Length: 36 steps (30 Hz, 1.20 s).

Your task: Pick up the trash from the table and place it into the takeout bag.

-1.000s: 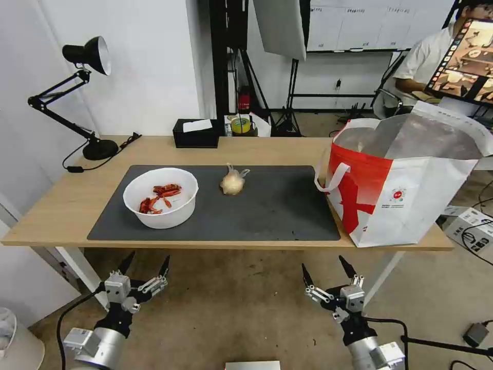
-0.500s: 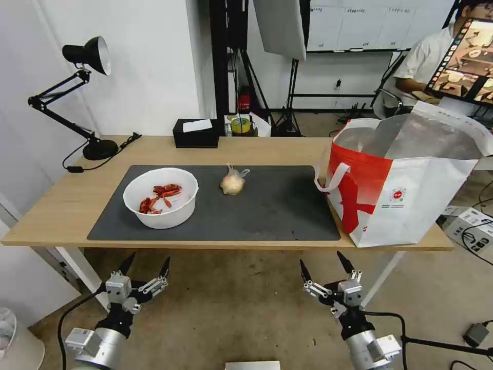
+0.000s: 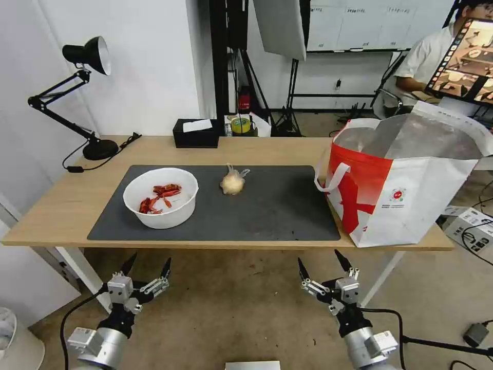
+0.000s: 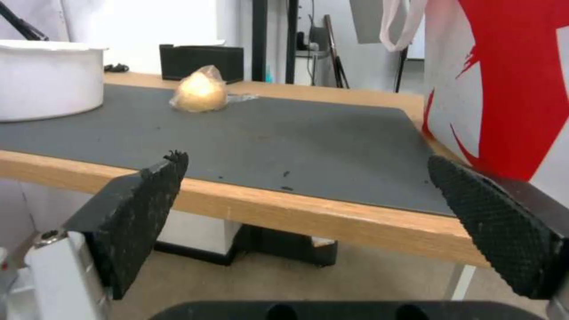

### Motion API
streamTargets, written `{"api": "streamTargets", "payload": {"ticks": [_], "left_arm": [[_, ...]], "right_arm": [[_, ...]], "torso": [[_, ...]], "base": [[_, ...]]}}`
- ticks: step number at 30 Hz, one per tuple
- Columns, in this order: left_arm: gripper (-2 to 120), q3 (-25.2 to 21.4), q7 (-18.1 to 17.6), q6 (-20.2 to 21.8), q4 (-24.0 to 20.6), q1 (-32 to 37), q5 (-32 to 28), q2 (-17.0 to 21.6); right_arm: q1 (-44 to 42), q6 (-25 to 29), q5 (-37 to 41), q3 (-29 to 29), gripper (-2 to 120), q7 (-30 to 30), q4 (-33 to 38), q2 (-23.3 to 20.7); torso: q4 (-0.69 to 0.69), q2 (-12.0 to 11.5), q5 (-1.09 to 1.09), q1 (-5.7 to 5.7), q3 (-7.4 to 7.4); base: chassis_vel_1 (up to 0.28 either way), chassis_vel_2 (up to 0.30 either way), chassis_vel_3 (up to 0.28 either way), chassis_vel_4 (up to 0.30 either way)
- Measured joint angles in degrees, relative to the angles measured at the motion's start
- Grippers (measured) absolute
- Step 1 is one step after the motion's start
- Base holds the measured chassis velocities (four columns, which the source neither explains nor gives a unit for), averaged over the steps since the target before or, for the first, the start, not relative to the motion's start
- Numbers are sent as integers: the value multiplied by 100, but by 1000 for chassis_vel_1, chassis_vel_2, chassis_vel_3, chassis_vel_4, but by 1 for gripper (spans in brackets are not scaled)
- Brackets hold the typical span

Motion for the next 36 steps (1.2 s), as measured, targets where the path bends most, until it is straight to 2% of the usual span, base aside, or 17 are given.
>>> {"api": "streamTargets", "payload": {"ticks": [7, 11, 14, 15, 18, 19, 23, 25, 26, 29, 30, 32, 33, 36], "left_arm": [[100, 5, 0, -4, 28, -36, -19, 22], [100, 6, 0, -7, 30, -44, -22, 41], [100, 17, 0, -8, 31, -59, -24, 60], [100, 17, 0, -8, 31, -59, -24, 60], [100, 21, -4, -8, 31, -73, -26, 62], [100, 21, -4, -8, 31, -73, -26, 62], [100, 9, -3, -8, 37, -55, -25, 32], [100, -17, -5, -8, 46, -37, -26, 12], [100, -17, -5, -8, 46, -37, -26, 12], [100, -57, -9, -8, 82, -30, -27, -4], [100, -57, -9, -8, 82, -30, -27, -4], [100, -65, -8, -8, 101, -27, -29, -20], [100, -65, -8, -8, 101, -27, -29, -20], [100, -69, -9, -8, 123, -25, -32, -45]], "right_arm": [[352, -217, 176, -104, 100, 22, 129, -138], [869, -491, 474, -179, 100, 20, 201, -368], [1685, -792, 904, -388, 100, 25, 78, -691], [1685, -792, 904, -388, 100, 25, 78, -691], [2570, -1091, 1421, -760, 100, 71, -165, -995], [2570, -1091, 1421, -760, 100, 71, -165, -995], [3776, -1362, 1864, -1332, 100, 141, -607, -1147], [4444, -1477, 2108, -1742, 100, 209, -947, -1113], [4444, -1477, 2108, -1742, 100, 209, -947, -1113], [5435, -1715, 2473, -2499, 100, 369, -1592, -885], [5435, -1715, 2473, -2499, 100, 369, -1592, -885], [6115, -1790, 2673, -3040, 100, 484, -2084, -687], [6115, -1790, 2673, -3040, 100, 484, -2084, -687], [7006, -1836, 2799, -3665, 100, 543, -3080, -160]], "torso": [[0, 0, 0, 0, 0], [0, 0, 1, 0, 0], [0, 0, 1, 0, 1], [0, 0, 1, 0, 1], [0, 0, 0, 0, 1], [0, 0, 0, 0, 1], [1, -1, -1, 0, 1], [1, -1, 0, 1, 1], [1, -1, 0, 1, 1], [-1, -1, 1, 0, 1], [-1, -1, 1, 0, 1], [0, -1, -1, 0, 1], [0, -1, -1, 0, 1], [1, -1, -1, 1, 1]], "base": [[0, 0, 0, 0], [0, 0, 0, 0], [0, 0, 0, 0], [0, 0, 0, 0], [0, 0, 0, 0], [0, 0, 0, 0], [0, 0, 0, 0], [0, 0, 0, 0], [0, 0, 0, 0], [0, 0, 0, 0], [0, 0, 0, 0], [0, 0, 0, 0], [0, 0, 0, 0], [0, 0, 0, 0]]}}
